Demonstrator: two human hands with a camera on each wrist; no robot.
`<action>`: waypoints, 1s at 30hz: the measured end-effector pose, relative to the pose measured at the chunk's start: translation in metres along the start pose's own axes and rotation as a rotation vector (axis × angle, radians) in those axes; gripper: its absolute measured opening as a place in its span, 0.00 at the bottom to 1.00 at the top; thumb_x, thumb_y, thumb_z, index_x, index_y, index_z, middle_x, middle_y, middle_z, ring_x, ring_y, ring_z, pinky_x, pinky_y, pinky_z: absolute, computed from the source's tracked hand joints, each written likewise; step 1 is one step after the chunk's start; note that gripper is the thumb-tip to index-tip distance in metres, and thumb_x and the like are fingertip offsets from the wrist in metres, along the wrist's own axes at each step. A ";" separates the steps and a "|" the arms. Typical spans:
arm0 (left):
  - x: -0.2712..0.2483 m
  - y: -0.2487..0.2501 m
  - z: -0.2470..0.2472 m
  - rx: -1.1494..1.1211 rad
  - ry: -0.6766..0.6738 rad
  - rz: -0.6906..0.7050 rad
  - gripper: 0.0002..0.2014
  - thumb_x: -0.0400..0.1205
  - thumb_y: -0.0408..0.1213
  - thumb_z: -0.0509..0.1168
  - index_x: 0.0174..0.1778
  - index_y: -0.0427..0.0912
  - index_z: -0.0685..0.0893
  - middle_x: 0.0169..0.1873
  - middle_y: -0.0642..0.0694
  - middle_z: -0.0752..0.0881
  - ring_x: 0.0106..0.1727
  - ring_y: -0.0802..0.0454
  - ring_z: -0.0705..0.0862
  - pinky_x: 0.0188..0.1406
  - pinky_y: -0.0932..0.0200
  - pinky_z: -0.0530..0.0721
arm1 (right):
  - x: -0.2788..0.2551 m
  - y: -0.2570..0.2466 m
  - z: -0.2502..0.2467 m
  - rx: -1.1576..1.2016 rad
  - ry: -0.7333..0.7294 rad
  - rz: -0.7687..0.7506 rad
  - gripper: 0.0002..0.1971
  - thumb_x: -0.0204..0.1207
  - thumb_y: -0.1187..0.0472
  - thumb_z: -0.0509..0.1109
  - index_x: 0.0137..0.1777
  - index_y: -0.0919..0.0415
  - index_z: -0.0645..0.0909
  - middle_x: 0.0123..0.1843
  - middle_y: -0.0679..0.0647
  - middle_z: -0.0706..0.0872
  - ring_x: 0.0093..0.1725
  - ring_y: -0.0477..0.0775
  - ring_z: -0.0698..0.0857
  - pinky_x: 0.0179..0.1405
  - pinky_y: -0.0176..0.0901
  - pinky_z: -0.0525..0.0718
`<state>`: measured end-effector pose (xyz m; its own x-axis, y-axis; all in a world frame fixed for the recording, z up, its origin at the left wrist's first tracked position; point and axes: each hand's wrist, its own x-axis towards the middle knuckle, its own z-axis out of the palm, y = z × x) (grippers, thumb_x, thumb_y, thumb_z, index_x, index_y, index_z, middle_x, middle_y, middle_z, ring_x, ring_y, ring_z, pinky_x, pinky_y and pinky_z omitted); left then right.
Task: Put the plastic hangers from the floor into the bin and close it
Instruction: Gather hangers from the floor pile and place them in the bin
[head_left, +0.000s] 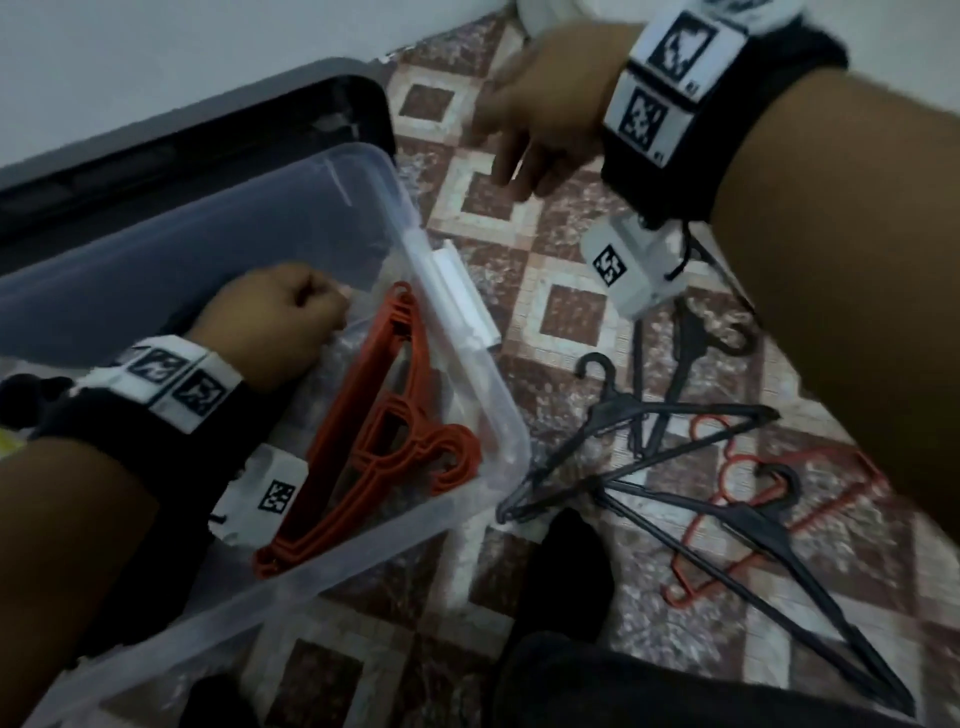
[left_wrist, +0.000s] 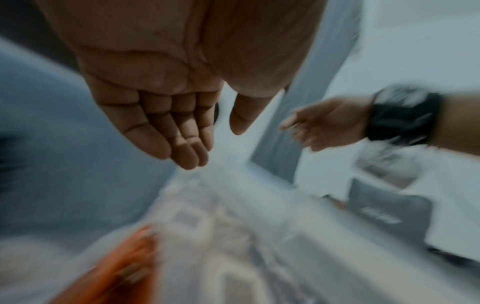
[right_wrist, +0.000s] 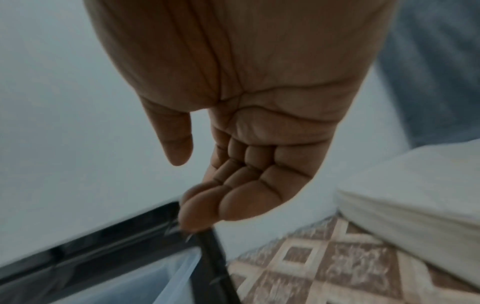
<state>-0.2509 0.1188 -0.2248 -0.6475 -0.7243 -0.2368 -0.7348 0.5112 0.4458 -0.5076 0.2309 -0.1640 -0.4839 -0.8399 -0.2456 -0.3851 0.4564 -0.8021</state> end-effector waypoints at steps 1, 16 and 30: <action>-0.007 0.021 -0.003 -0.025 0.033 0.049 0.15 0.84 0.53 0.61 0.42 0.48 0.86 0.36 0.53 0.90 0.42 0.51 0.88 0.50 0.52 0.84 | -0.004 0.007 -0.017 -0.013 0.038 0.004 0.19 0.81 0.48 0.66 0.60 0.64 0.84 0.49 0.62 0.90 0.39 0.56 0.90 0.46 0.53 0.92; -0.021 0.248 0.169 0.129 -0.337 0.388 0.14 0.84 0.51 0.61 0.47 0.45 0.83 0.38 0.46 0.85 0.40 0.46 0.82 0.35 0.57 0.77 | -0.157 0.272 -0.074 -0.451 0.027 0.462 0.14 0.79 0.52 0.69 0.48 0.63 0.88 0.45 0.62 0.92 0.44 0.62 0.90 0.51 0.49 0.87; -0.003 0.132 0.324 0.635 -0.700 0.073 0.23 0.86 0.39 0.60 0.74 0.31 0.70 0.66 0.34 0.77 0.61 0.39 0.81 0.57 0.53 0.80 | -0.225 0.411 0.022 -0.368 0.118 0.847 0.19 0.80 0.54 0.65 0.69 0.59 0.75 0.65 0.63 0.79 0.61 0.67 0.83 0.61 0.54 0.83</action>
<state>-0.4117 0.3380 -0.4446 -0.5190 -0.3442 -0.7824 -0.5266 0.8498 -0.0245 -0.5396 0.6006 -0.4508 -0.7862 -0.1581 -0.5974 -0.0823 0.9849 -0.1524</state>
